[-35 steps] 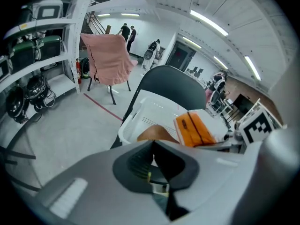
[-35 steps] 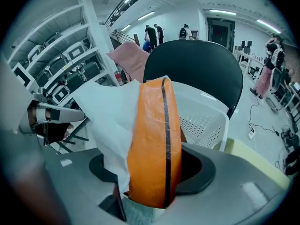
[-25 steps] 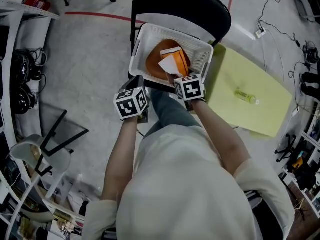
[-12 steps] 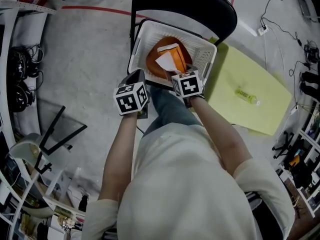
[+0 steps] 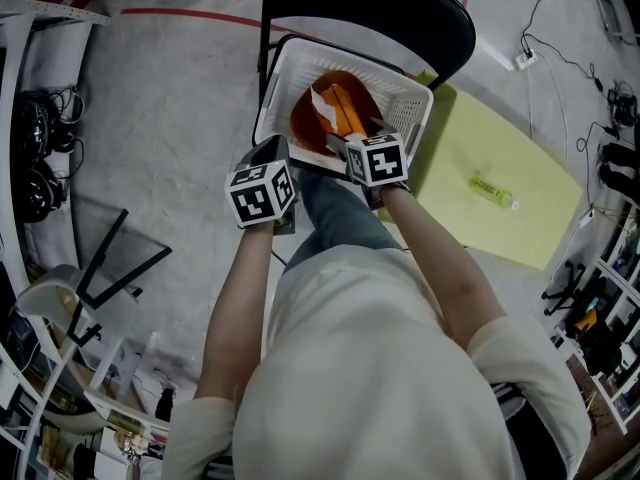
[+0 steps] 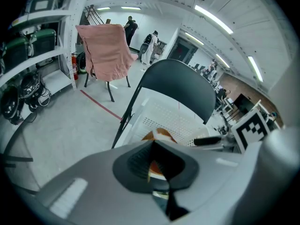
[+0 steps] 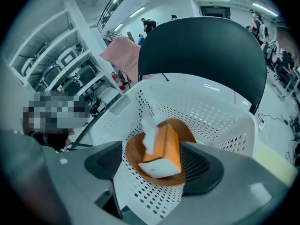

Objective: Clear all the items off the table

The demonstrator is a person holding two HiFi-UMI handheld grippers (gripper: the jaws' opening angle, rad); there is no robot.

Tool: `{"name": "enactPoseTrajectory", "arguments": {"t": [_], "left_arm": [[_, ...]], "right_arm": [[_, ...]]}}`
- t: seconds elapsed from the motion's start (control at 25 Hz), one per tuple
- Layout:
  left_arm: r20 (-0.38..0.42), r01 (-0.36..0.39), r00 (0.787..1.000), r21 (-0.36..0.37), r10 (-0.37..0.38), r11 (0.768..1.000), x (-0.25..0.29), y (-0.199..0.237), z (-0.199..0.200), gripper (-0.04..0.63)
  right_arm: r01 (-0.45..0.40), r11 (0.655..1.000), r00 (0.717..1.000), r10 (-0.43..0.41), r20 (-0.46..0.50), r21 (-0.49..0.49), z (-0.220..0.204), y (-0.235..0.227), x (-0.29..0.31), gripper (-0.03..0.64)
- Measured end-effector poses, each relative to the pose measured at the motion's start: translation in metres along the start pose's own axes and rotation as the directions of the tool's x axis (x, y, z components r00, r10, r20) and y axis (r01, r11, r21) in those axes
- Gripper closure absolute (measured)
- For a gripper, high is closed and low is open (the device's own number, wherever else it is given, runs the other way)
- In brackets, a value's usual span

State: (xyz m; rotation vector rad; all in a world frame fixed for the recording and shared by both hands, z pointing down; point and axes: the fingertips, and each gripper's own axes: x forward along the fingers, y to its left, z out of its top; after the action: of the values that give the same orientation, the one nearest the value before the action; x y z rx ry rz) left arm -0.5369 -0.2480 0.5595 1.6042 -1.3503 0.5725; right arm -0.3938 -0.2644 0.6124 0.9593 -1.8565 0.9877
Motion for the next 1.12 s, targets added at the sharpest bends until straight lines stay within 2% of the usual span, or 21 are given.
{"name": "enactPoseTrajectory", "arguments": {"t": [0.32,0.48,1.04,1.12], "left_arm": [[-0.001,0.004,1.000,0.011,-0.004,1.000,-0.002,-0.003,-0.003,0.586],[0.002,0.007,1.000,0.020,-0.007,1.000,-0.004,-0.006,-0.005,0.586],[0.025,0.021,0.999,0.025,-0.021,0.999,-0.015,-0.019,-0.011,0.586],[0.030,0.021,0.999,0.026,-0.022,0.999,-0.017,-0.021,-0.013,0.586]], "right_arm": [[0.004,1.000,1.000,-0.004,-0.001,-0.006,0.001,-0.001,-0.004,0.251],[0.006,1.000,1.000,-0.006,-0.002,-0.015,-0.004,0.000,-0.007,0.286],[0.048,0.998,0.998,-0.047,0.032,-0.036,-0.010,0.003,-0.024,0.542],[0.056,0.998,0.998,-0.054,0.036,-0.033,-0.012,0.003,-0.027,0.559]]}}
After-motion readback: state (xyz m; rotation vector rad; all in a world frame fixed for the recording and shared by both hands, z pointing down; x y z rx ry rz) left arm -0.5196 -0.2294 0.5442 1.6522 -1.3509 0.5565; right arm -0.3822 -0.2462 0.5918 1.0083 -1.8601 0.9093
